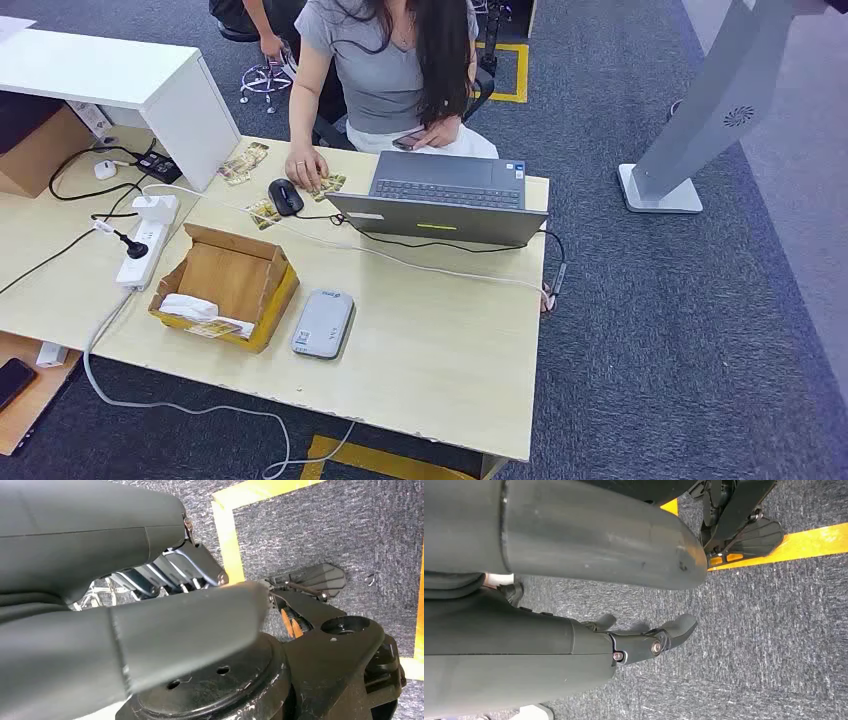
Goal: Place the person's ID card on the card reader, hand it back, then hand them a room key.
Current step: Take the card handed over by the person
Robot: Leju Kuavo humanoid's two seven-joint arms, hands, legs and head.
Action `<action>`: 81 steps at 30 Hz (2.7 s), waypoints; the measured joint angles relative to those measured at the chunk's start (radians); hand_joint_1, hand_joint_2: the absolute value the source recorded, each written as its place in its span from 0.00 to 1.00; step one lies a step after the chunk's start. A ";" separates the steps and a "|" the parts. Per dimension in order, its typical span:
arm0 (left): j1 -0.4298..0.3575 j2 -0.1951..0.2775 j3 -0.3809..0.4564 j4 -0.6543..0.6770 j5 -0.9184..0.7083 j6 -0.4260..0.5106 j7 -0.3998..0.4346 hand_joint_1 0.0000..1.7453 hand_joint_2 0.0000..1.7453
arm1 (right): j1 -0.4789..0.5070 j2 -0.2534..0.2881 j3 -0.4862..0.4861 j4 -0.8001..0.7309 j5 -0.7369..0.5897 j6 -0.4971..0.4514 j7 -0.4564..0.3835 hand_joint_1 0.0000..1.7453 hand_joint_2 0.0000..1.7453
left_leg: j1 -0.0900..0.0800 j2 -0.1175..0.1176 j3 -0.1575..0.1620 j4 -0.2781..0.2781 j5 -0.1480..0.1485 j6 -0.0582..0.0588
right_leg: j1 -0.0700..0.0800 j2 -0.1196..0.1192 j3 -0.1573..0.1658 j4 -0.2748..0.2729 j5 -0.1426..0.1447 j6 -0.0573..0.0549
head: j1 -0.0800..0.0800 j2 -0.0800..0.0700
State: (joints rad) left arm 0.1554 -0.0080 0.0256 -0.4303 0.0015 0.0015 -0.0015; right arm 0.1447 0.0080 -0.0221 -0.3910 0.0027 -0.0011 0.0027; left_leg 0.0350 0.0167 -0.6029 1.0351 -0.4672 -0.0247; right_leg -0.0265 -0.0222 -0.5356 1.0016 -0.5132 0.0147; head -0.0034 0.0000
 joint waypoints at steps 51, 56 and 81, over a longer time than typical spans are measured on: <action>-0.101 -0.093 0.669 -0.143 -0.233 -0.332 -0.257 0.00 1.00 | -0.083 0.168 -0.692 -0.082 0.511 0.008 -0.186 0.00 0.00 | 0.000 0.000 0.001 0.000 0.000 0.000 | 0.000 0.000 0.001 0.000 0.000 0.000 | 0.000 0.000; -0.087 -0.117 0.668 -0.281 -0.187 -0.352 -0.288 0.00 1.00 | -0.087 0.180 -0.758 -0.090 0.577 0.024 -0.133 0.00 0.00 | 0.000 0.000 0.001 0.000 0.000 0.000 | 0.000 0.000 0.001 0.000 0.000 0.000 | 0.000 0.000; 0.076 -0.177 0.500 -1.061 0.107 -0.360 -0.534 0.00 1.00 | -0.130 0.195 -1.003 -0.067 0.884 0.049 0.017 0.00 0.00 | 0.004 -0.008 -0.012 0.007 0.002 0.003 | 0.004 -0.007 -0.006 -0.002 0.003 0.004 | 0.003 0.000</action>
State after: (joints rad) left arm 0.2311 -0.1851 0.5257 -1.4914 0.1081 -0.3583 -0.5352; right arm 0.0145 0.2033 -1.0247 -0.4583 0.8870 0.0484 0.0199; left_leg 0.0389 0.0085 -0.6150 1.0423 -0.4652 -0.0216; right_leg -0.0229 -0.0292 -0.5412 0.9993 -0.5105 0.0186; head -0.0003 0.0000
